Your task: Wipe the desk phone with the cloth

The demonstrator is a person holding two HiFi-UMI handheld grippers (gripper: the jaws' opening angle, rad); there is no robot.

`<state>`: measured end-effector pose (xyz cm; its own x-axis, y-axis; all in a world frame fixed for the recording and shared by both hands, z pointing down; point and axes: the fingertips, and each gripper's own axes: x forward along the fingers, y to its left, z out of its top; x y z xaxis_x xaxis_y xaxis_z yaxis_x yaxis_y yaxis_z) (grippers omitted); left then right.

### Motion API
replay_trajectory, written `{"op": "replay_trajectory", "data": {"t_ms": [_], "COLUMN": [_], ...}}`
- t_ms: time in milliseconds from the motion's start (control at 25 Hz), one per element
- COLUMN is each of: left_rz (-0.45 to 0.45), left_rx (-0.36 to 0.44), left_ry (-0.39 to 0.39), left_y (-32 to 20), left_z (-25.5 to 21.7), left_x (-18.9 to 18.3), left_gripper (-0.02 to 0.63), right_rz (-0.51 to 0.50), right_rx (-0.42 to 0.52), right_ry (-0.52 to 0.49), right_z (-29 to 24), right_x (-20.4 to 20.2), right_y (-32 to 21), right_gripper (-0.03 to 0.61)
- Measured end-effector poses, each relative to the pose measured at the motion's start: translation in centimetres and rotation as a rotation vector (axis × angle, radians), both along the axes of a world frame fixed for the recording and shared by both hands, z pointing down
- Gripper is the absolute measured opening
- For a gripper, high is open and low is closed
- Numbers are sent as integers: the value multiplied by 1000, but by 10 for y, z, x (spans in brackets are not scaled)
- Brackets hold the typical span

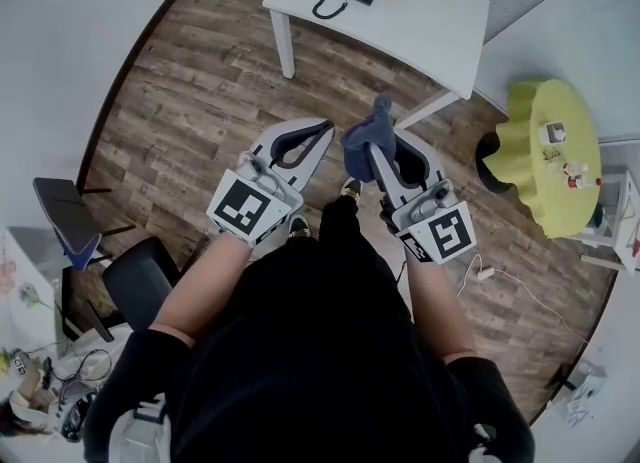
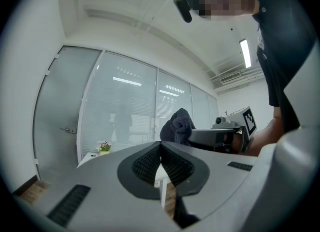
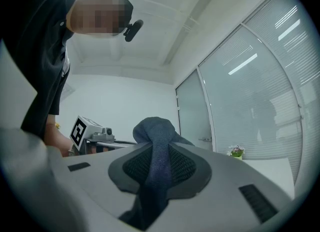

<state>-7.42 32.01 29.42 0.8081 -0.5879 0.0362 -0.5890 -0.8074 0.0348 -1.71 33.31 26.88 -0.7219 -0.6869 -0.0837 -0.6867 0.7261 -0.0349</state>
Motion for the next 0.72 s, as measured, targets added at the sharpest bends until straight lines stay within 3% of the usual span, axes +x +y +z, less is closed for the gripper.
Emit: {"op": "replay_trajectory", "data": {"t_ms": [200,720], "left_rz": [-29,-94], "left_rx": [-7,-13], "left_ry": [-31,-12], "left_y": [-38,-145], "left_z": [5,2], "left_x": [13,67], "left_gripper": [11,11], "right_rz": [-30,-87], "right_rx": [3,-2], "right_ry": [-2,4], "right_z": [0,2], "right_x": [14,67], "right_y": [-41,-146], "right_gripper": [87,87]}}
